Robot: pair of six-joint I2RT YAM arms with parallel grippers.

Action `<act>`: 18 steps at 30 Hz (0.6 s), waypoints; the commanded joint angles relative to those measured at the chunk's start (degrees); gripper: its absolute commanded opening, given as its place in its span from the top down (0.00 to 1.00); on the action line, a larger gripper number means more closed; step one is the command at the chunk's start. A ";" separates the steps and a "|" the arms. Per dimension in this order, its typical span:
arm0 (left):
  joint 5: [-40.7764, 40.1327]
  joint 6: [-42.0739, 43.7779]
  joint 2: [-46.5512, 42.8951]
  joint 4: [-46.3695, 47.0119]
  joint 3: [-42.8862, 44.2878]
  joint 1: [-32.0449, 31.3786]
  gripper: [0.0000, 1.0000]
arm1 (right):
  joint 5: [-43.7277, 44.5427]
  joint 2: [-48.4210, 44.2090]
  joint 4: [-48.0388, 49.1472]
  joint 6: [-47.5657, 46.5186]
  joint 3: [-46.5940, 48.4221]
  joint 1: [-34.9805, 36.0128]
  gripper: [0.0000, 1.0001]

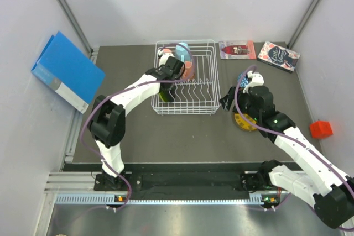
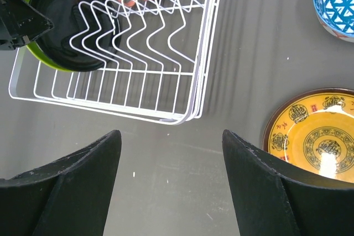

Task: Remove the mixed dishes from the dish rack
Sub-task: Pick up the plate from the dish rack.

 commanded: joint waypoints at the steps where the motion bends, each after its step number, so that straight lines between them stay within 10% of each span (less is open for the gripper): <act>1: 0.85 -0.48 -1.36 -1.48 0.61 -0.17 1.00 | 0.25 -0.26 1.88 -0.38 -0.62 0.59 0.27; 18: -21.37 9.80 -9.35 -0.61 2.92 -7.45 1.00 | 0.25 0.53 2.15 0.24 -0.80 0.59 0.28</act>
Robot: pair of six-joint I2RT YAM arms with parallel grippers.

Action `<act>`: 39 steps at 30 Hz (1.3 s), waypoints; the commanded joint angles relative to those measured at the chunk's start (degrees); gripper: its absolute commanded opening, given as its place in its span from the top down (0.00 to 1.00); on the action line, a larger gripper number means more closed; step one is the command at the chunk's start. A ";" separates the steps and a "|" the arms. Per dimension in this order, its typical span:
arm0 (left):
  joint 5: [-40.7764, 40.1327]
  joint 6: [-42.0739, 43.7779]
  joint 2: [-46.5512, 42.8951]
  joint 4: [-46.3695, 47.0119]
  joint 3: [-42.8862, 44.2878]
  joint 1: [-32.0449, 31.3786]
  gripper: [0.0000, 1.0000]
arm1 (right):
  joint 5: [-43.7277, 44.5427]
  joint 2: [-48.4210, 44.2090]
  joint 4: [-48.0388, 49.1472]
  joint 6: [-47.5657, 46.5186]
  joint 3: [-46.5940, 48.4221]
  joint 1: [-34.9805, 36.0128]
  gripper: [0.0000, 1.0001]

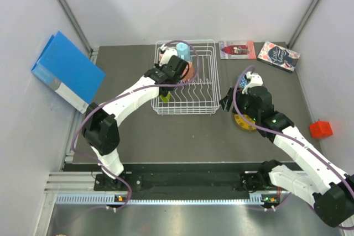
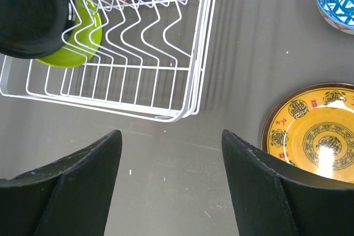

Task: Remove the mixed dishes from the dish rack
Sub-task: Pick up the plate from the dish rack.

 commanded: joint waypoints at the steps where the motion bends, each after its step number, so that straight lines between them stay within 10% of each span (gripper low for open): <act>1: -11.06 5.15 -4.00 4.06 0.86 -3.72 1.00 | 0.20 -0.22 1.80 0.22 0.05 0.59 0.28; 10: -10.56 2.01 -12.17 6.54 0.93 -8.04 1.00 | -0.85 -0.31 1.80 1.27 1.20 0.59 0.28; 26: 39.69 -14.35 -23.60 21.99 -15.74 -7.24 1.00 | -12.72 -1.45 9.62 8.12 2.69 0.68 0.20; 39: 49.04 -16.73 -25.62 30.70 -21.03 -7.24 1.00 | -10.18 1.28 10.68 7.43 1.11 0.77 0.22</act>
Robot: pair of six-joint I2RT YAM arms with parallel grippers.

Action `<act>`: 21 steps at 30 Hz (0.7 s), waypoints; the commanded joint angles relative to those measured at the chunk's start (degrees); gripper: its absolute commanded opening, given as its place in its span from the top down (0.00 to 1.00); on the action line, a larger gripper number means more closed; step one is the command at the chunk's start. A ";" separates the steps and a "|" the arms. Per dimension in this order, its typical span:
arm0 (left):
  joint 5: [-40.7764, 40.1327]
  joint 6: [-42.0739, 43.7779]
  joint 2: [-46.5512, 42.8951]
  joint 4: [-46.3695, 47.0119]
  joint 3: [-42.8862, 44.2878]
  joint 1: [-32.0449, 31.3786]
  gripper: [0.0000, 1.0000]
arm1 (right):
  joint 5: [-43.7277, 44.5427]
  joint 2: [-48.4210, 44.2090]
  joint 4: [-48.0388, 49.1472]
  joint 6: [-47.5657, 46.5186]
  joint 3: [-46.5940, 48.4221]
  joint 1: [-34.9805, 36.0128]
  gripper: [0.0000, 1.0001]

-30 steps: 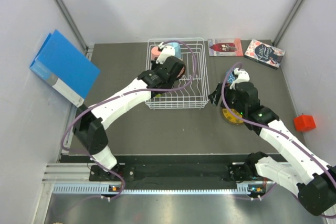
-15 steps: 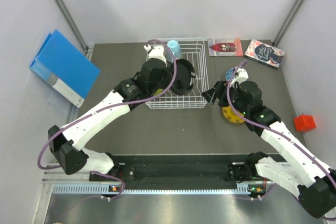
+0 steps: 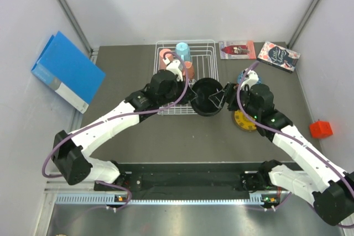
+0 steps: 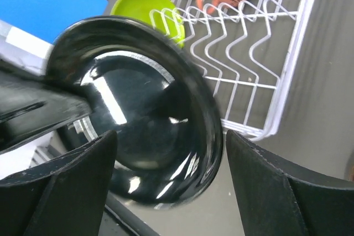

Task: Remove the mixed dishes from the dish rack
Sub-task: Pick up the plate from the dish rack.

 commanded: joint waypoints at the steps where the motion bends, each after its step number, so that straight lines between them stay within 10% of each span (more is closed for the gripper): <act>1: 3.99 -1.78 -3.11 8.10 -0.92 -0.21 1.00 | 4.10 0.43 0.36 -1.36 0.85 0.59 0.22; 5: 5.49 -2.48 -3.81 10.03 -2.94 -0.21 1.00 | 3.68 0.42 1.84 -1.54 -0.30 0.59 0.23; 8: 6.63 -2.84 -3.82 10.92 -3.30 -0.21 1.00 | 0.17 1.39 4.56 -0.75 -1.26 0.59 0.44; 12: 5.93 -2.40 -4.08 10.30 -3.39 -0.21 1.00 | -1.07 0.69 5.28 0.30 -2.23 0.59 1.00; 14: 4.27 -1.87 -4.43 8.46 -3.12 -0.21 0.98 | -1.25 0.51 4.23 -0.31 -1.97 0.59 1.00; 18: -0.22 1.20 -6.18 5.56 -2.60 -0.12 0.72 | -1.51 -2.90 3.08 -0.66 -3.63 0.68 1.00; 21: -6.43 2.87 -7.68 2.93 -1.81 -0.03 0.33 | -2.38 -5.36 1.50 -0.93 -5.12 0.59 1.00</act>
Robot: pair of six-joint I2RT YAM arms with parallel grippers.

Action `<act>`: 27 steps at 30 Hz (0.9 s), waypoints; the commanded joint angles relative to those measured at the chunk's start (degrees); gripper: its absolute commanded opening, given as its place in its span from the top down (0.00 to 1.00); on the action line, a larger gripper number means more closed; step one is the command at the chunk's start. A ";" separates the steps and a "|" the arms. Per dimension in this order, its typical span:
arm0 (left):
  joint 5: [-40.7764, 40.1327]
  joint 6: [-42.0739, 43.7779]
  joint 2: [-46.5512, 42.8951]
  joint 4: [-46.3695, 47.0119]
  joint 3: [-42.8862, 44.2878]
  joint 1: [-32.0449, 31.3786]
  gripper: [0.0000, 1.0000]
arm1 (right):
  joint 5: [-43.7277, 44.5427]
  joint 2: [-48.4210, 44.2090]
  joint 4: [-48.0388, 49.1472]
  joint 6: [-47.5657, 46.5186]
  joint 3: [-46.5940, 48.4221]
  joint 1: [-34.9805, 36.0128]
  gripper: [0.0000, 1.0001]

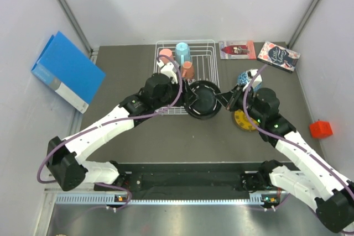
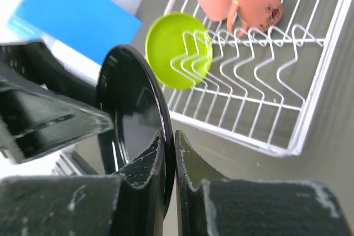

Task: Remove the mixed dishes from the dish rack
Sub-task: Pick up the plate from the dish rack, then place the plate at the center of the board.

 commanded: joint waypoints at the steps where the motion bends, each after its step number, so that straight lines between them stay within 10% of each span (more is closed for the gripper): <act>1: -10.06 4.78 -3.55 -0.55 2.96 -1.41 0.17 | -1.47 -2.66 -6.21 -3.90 -3.31 0.83 1.00; 12: -28.18 4.43 -8.99 -6.98 2.70 -0.27 0.07 | -4.11 -9.96 -13.77 -4.87 -11.14 1.45 1.00; 27: -25.82 2.41 -11.55 -6.28 -2.92 -0.27 0.10 | -5.70 5.41 -7.38 -3.20 -15.09 2.15 1.00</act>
